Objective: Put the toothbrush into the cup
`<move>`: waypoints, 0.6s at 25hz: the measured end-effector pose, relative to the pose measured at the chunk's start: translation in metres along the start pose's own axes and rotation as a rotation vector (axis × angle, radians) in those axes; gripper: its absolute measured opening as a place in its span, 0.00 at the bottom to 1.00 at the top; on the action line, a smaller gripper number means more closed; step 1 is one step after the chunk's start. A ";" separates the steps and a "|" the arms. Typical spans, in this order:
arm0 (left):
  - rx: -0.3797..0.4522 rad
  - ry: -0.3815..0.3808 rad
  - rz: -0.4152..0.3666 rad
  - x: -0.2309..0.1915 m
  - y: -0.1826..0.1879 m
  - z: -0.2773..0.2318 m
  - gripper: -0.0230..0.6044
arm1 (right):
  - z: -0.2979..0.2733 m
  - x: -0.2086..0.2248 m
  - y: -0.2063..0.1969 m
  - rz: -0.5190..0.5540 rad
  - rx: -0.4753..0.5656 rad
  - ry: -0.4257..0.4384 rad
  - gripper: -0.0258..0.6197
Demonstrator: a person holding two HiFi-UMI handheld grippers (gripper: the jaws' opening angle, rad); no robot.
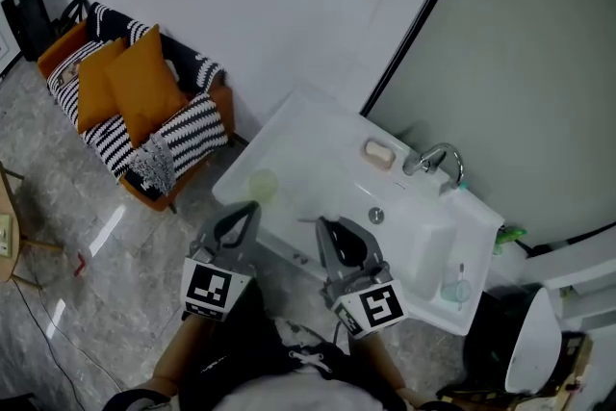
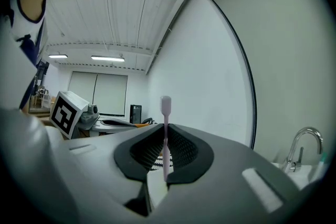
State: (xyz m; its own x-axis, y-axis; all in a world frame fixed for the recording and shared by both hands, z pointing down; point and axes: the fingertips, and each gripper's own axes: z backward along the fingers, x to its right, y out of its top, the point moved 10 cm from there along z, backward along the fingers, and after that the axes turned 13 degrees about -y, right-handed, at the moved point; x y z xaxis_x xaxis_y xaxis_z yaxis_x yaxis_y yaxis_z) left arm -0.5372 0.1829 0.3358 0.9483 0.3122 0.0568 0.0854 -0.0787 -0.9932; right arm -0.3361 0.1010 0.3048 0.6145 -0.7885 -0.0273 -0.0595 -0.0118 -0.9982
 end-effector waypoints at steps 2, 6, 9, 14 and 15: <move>0.004 -0.005 0.000 -0.013 0.000 -0.008 0.04 | -0.015 0.002 0.001 -0.002 0.001 0.001 0.08; -0.005 -0.003 0.010 -0.039 -0.004 -0.021 0.04 | -0.043 0.004 0.000 -0.014 -0.004 0.003 0.08; -0.013 -0.003 0.014 -0.056 -0.008 -0.026 0.04 | -0.063 0.004 -0.003 -0.022 -0.008 0.006 0.08; -0.019 -0.011 0.016 -0.082 -0.012 -0.030 0.04 | -0.090 0.000 -0.006 -0.037 -0.009 0.004 0.08; -0.019 -0.013 0.017 -0.087 -0.013 -0.031 0.04 | -0.095 0.000 -0.007 -0.039 -0.010 0.001 0.08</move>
State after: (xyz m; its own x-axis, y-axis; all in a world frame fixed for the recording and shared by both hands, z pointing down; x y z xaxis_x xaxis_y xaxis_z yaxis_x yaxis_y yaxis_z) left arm -0.6110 0.1274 0.3472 0.9456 0.3231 0.0383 0.0751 -0.1023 -0.9919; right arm -0.4102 0.0427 0.3169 0.6155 -0.7880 0.0117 -0.0430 -0.0484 -0.9979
